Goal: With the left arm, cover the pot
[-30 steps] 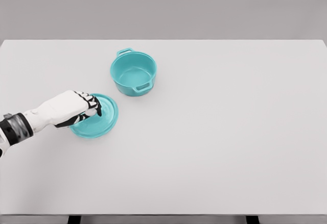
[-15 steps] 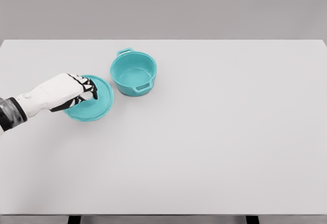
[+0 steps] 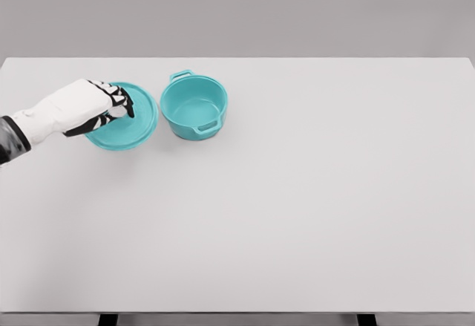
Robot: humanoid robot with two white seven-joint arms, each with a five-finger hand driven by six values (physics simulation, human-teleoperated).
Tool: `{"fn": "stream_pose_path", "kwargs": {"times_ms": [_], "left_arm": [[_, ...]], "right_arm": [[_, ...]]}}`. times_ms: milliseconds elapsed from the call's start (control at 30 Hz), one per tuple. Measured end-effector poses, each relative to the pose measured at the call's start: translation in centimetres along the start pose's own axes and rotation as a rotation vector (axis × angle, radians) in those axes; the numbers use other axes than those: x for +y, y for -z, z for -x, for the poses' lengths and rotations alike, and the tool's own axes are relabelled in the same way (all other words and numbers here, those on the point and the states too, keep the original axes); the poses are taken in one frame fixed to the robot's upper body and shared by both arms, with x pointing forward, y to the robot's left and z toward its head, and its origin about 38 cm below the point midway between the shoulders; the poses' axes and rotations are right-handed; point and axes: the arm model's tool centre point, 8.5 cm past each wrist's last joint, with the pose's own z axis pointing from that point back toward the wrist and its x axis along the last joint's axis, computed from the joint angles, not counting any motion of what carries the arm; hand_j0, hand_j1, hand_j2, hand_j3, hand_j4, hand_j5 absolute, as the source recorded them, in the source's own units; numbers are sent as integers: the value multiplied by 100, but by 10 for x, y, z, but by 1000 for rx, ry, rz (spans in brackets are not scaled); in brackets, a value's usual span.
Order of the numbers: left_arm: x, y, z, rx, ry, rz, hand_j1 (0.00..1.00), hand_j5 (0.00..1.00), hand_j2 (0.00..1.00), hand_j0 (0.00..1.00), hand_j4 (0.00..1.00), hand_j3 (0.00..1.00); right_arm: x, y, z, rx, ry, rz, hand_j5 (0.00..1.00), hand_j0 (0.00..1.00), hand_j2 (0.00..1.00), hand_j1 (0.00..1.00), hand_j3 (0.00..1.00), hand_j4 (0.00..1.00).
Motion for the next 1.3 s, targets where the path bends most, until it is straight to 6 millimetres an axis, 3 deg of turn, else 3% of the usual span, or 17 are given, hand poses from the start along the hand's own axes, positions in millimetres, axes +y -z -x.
{"fn": "stream_pose_path", "kwargs": {"times_ms": [567, 733, 867, 1300], "left_arm": [[17, 39, 6, -19, -50, -54, 47, 47, 47, 47, 47, 47], [8, 52, -1, -39, -80, -47, 47, 47, 47, 47, 47, 47], [19, 66, -4, -58, -79, -61, 48, 48, 48, 48, 48, 48], [23, 106, -15, -89, -134, -72, 48, 48, 48, 48, 48, 48]], "right_arm": [[0, 0, 1, 2, 0, 0, 100, 100, 100, 100, 100, 100], [0, 0, 1, 1, 0, 0, 100, 100, 100, 100, 100, 100], [0, 0, 1, 1, 0, 0, 100, 100, 100, 100, 100, 100], [0, 0, 1, 1, 0, 0, 100, 100, 100, 100, 100, 100]]}}
